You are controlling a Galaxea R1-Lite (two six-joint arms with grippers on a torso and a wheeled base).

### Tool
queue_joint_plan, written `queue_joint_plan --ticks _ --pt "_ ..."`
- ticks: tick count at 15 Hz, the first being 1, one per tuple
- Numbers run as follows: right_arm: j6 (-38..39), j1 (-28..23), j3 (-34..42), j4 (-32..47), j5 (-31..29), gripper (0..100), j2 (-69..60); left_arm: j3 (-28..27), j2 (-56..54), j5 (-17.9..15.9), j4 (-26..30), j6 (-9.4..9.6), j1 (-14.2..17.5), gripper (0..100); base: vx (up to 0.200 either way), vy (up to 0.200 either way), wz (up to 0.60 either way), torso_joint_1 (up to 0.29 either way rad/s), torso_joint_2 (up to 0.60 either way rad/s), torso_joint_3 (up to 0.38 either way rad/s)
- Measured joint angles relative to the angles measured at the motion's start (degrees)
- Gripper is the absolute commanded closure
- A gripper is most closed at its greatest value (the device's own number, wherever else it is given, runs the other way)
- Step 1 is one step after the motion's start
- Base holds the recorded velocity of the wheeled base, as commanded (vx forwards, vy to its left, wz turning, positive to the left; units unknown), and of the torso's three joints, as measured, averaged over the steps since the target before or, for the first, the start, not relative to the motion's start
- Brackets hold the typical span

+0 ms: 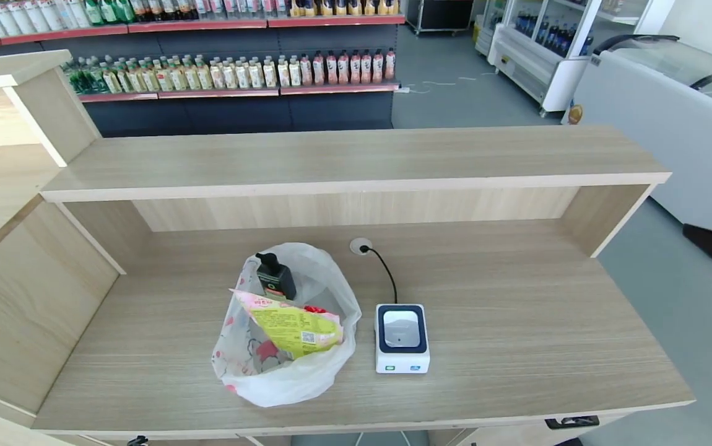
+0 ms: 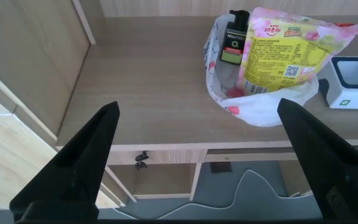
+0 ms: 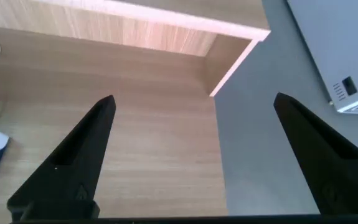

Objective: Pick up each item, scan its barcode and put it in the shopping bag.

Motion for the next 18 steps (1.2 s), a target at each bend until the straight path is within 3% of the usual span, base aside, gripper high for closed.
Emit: queue_joint_plan --ticks 4,6,8,11,14,18 --pt "5.0 2.1 23.8 0.0 -2.0 0 -11.8 0.0 0.0 0.0 0.0 0.0 0.0 0 0.0 0.0 0.0 0.0 0.0 0.0" --pt "6.3 3.0 31.1 6.4 -3.7 0 -20.9 0.0 0.0 0.0 0.0 0.0 0.0 0 0.0 0.0 0.0 0.0 0.0 0.0" --pt "7.3 3.8 33.7 16.0 -6.2 0 -31.9 0.0 0.0 0.0 0.0 0.0 0.0 0 0.0 0.0 0.0 0.0 0.0 0.0" --pt "8.8 6.8 34.9 22.9 -8.2 0 -48.5 0.0 0.0 0.0 0.0 0.0 0.0 0 0.0 0.0 0.0 0.0 0.0 0.0" --pt "10.3 9.0 35.1 24.5 -9.0 0 -59.7 0.0 0.0 0.0 0.0 0.0 0.0 0 0.0 0.0 0.0 0.0 0.0 0.0" --pt "10.4 9.5 35.3 25.0 -9.0 0 -63.8 0.0 0.0 0.0 0.0 0.02 0.0 0 0.0 0.0 0.0 0.0 0.0 0.0"
